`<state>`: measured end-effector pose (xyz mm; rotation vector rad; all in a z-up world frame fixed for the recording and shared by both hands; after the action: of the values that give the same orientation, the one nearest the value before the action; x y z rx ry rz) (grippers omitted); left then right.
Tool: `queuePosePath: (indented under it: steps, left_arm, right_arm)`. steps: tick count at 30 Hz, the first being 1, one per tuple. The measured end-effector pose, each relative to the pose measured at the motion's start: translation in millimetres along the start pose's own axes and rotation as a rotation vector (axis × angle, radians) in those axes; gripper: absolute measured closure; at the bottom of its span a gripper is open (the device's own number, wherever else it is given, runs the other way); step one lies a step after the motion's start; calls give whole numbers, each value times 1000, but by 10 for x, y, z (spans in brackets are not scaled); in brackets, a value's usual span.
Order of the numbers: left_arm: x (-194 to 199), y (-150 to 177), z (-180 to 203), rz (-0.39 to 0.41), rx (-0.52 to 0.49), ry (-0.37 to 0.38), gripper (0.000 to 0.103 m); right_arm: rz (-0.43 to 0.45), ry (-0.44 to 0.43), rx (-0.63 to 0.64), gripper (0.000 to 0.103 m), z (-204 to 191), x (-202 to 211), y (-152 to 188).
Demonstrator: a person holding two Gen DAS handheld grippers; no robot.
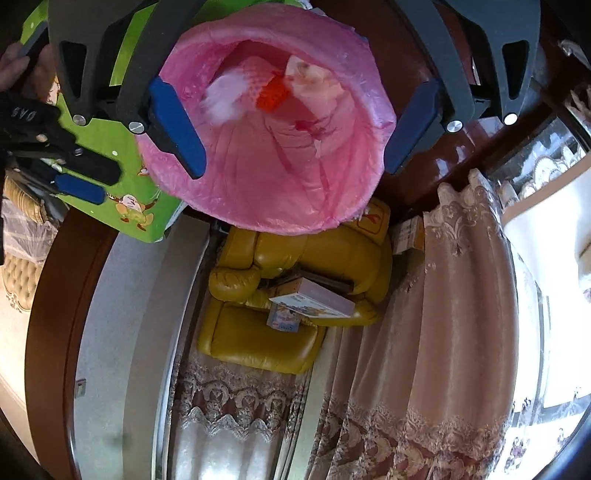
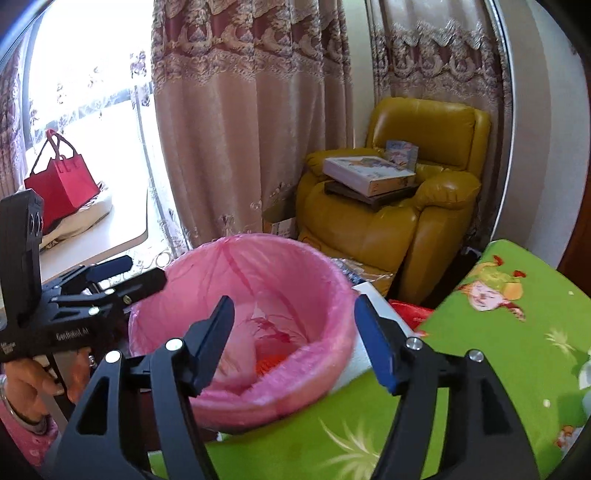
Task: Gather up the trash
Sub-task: 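Carry the paper bowl and tissue to the wastebasket and release both, then return both tools to the table over the trash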
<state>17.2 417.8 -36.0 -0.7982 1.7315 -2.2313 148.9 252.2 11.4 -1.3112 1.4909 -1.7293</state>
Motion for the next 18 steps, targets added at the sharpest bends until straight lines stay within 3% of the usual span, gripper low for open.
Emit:
queuePosePath:
  steps: [9,18]
  left_arm:
    - [244,61,399,23,-74,29,11]
    - [293,338,1465,-57,-121,228,10]
  right_arm:
    - [30,126,-23,34,407,792,163]
    - [49,338,-138,29,1117,1728,553]
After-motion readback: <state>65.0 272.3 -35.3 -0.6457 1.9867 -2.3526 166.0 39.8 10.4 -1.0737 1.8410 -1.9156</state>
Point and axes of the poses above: each gripper's, at about its wrist camera, not at the fingertips, and x roughly against the way its jaws point, z to its right, y to its underside, the point moved 5 cm from there along -x, roughly the way its jaws point, and after that the axes turned 12 degrees about z, right-handed, at the moved point
